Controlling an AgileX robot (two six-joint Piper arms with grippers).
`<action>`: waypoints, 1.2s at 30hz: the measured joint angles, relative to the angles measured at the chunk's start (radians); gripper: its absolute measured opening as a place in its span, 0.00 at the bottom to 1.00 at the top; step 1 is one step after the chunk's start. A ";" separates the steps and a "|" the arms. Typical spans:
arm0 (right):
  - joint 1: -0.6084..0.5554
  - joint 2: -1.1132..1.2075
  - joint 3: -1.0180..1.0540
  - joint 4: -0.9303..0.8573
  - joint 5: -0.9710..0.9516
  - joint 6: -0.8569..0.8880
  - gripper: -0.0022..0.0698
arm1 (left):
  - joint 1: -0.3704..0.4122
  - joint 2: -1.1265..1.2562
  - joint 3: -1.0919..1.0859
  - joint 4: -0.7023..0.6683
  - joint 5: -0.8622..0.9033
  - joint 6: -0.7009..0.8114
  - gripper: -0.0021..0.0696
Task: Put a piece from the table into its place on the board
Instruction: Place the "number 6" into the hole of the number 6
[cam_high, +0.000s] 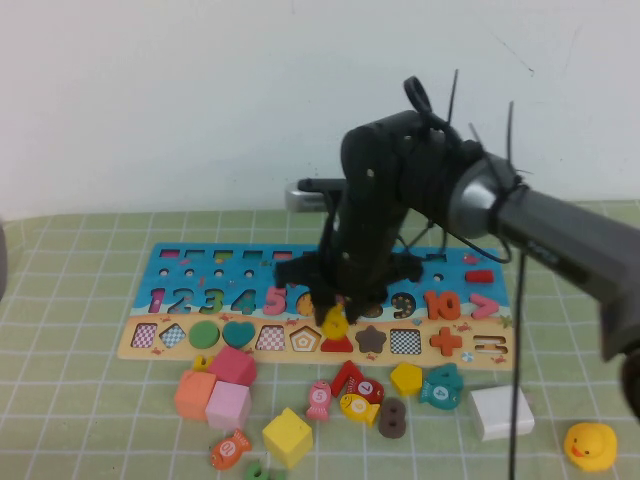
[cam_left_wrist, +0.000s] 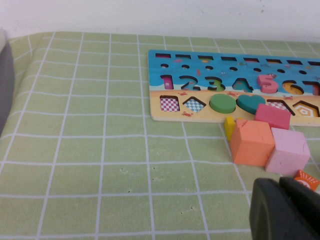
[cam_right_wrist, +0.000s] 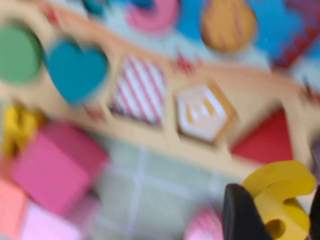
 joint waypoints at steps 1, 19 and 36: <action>0.000 0.027 -0.045 0.000 0.003 0.000 0.40 | 0.000 0.000 0.000 0.000 0.000 0.000 0.03; 0.000 0.278 -0.373 0.008 -0.013 0.047 0.40 | 0.000 0.000 0.000 -0.002 0.000 0.000 0.03; -0.008 0.278 -0.375 -0.032 -0.064 0.074 0.40 | 0.000 0.000 0.000 -0.002 0.000 0.000 0.03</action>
